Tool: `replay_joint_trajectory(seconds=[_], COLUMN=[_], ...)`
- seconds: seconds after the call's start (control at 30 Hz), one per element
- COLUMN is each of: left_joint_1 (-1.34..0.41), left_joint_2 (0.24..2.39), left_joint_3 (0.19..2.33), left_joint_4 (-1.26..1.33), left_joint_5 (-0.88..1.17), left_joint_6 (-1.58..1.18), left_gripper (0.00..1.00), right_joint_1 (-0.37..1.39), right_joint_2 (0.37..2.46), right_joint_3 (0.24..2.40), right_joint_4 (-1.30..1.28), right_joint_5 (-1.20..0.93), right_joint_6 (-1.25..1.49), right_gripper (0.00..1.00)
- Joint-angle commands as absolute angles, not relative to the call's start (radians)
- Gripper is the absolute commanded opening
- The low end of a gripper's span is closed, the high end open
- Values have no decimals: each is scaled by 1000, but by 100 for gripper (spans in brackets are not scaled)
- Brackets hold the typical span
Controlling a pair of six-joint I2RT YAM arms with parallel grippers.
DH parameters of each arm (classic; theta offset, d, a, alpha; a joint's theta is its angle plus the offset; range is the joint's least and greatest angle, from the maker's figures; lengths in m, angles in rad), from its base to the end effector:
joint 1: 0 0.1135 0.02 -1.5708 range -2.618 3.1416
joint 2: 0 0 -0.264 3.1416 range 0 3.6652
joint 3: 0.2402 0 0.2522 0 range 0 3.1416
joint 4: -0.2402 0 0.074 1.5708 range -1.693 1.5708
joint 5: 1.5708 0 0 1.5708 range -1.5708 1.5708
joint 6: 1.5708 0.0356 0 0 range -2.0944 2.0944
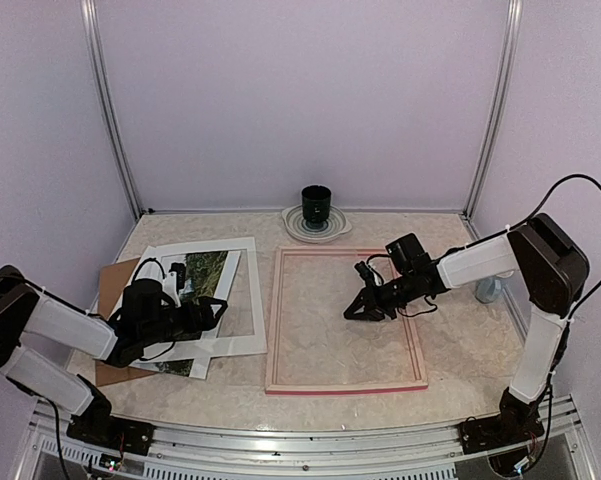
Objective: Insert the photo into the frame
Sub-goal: Place the glass panel at the frame body.
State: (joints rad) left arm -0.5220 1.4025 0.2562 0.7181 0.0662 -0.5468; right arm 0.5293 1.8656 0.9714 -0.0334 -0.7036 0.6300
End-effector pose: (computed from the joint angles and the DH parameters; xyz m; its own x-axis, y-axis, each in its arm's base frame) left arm 0.1990 -0.1172 0.1298 -0.5933 -0.2573 -0.7628 0.2824 0.8208 -0.4965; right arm 0.2970 0.2004 0.1317 -0.9822 -0.0541 -0.1796 -0.1748 0.6116 0.7717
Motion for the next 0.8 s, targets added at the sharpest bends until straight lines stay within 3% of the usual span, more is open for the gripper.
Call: replay_joint_trajectory(seconds=[0.0, 0.77], left_joint_1=[-511, -508], left_joint_2=[1380, 1388], left_joint_3=[245, 244], left_joint_4=[738, 744], left_joint_5=[59, 60], left_joint_6=[-526, -531], left_gripper=[99, 99], right_joint_1=[512, 460], right_joint_2=[1819, 1754], right_joint_3=[947, 926], right_joint_4=[-69, -181], right_joint_5=[-691, -674], right_joint_6=[605, 520], right_gripper=[6, 6])
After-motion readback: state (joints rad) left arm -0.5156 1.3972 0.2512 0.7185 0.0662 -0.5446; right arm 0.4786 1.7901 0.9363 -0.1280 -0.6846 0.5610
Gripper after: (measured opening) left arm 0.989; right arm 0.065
